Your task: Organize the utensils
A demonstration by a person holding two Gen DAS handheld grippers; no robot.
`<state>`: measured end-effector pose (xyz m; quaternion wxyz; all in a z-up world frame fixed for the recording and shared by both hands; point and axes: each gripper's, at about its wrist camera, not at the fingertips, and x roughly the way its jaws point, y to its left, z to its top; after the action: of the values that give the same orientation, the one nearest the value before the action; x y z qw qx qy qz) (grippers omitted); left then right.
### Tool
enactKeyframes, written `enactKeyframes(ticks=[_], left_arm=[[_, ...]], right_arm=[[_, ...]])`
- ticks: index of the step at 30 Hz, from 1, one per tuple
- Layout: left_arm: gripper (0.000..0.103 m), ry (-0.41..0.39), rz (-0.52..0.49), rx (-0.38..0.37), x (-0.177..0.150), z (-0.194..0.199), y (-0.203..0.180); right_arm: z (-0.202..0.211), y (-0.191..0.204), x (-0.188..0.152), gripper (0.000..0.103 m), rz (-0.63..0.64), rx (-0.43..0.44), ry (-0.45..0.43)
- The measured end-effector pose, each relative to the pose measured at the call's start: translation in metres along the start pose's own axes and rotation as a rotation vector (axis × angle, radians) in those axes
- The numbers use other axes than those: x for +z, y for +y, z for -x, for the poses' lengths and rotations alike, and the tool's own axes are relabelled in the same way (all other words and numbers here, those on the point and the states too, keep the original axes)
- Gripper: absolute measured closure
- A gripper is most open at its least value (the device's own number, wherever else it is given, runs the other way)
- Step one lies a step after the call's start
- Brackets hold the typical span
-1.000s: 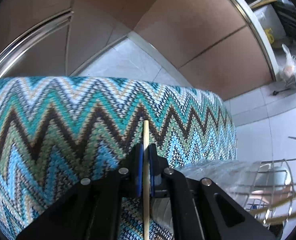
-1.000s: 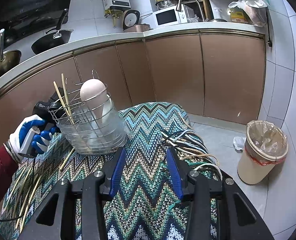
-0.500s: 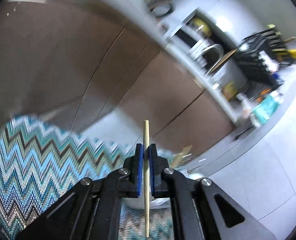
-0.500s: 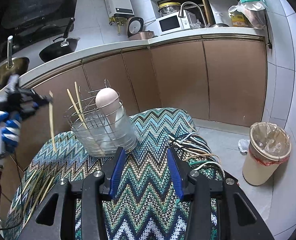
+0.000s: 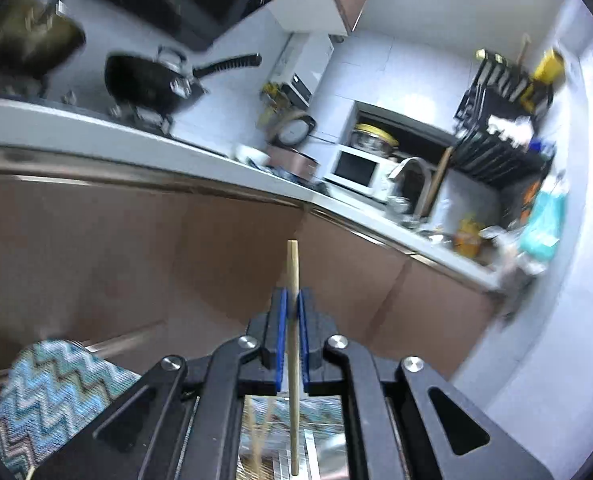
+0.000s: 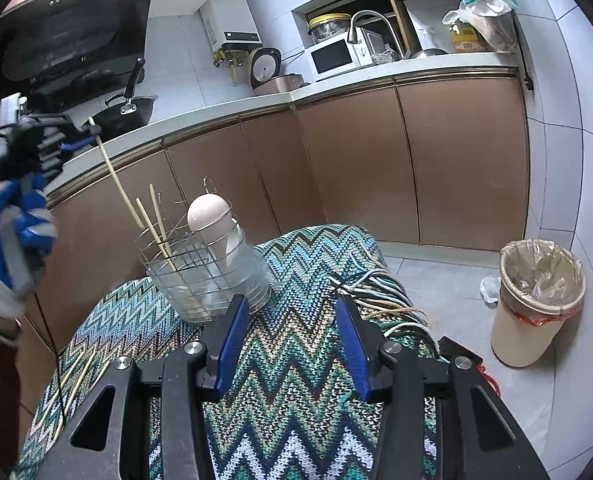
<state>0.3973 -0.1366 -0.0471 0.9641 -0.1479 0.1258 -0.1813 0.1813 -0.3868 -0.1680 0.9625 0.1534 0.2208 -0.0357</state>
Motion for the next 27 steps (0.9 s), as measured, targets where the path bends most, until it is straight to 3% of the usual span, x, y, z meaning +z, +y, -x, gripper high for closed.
enactKeyframes(ticks=[4, 7, 9, 10, 11, 19, 27], left_arm=[[0.096, 0.016, -0.048, 0.051, -0.035, -0.015, -0.007], [0.095, 0.048, -0.059, 0.053, -0.045, -0.019, -0.004], [0.085, 0.041, -0.065, 0.053, -0.044, -0.013, -0.007], [0.075, 0.034, -0.068, 0.054, -0.042, -0.007, -0.008], [0.069, 0.027, -0.072, 0.057, -0.040, 0.000, -0.009], [0.058, 0.093, -0.184, 0.101, -0.036, 0.073, -0.028], [0.053, 0.120, -0.250, 0.206, -0.051, 0.160, -0.031]], right_arm=[[0.007, -0.002, 0.001, 0.059, -0.003, 0.008, -0.014], [0.012, -0.002, 0.002, 0.058, -0.006, 0.014, -0.024], [0.015, -0.001, 0.003, 0.057, -0.010, 0.021, -0.030], [0.018, 0.000, 0.004, 0.057, -0.010, 0.024, -0.034], [0.020, 0.002, 0.004, 0.057, -0.009, 0.029, -0.038], [0.045, 0.025, 0.012, 0.049, 0.025, 0.067, -0.062], [0.075, 0.050, 0.010, 0.044, 0.069, 0.094, -0.071]])
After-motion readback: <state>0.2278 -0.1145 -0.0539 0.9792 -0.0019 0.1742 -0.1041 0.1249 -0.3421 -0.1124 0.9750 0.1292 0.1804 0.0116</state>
